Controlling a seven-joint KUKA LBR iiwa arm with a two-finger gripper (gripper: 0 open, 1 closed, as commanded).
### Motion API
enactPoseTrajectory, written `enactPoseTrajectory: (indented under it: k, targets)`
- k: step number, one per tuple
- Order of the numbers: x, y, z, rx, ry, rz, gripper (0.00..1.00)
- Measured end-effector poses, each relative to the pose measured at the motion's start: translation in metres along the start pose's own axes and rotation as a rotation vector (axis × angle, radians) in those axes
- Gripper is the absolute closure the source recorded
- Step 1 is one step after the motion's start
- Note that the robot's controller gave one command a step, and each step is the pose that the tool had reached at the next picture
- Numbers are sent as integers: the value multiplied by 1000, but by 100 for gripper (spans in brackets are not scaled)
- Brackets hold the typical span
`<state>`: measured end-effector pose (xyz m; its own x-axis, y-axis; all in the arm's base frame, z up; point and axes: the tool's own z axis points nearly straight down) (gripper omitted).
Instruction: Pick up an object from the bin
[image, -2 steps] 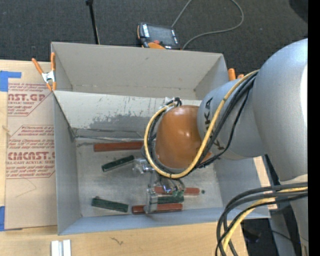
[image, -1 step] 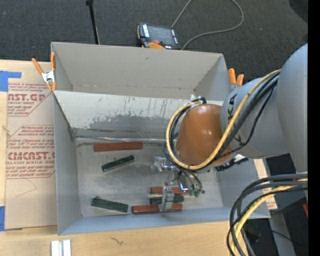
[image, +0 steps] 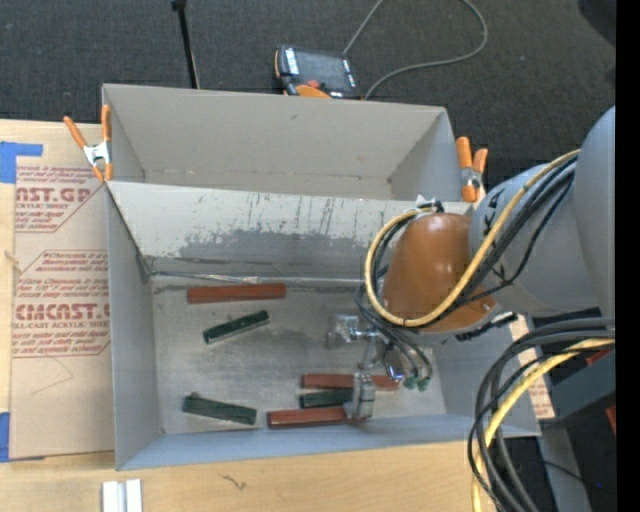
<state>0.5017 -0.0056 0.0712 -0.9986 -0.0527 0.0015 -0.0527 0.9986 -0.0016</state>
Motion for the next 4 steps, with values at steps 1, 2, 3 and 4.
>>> enactPoseTrajectory:
  k: [1, 2, 3, 4]
  targets:
    - [18, 10, 0, -1, -12, -89, 0]
    - [16, 11, -2, -2, -20, -88, 100]
    - [-10, -5, -98, 0, -12, -165, 100]
    - [-7, -4, -93, -3, -3, -166, 0]
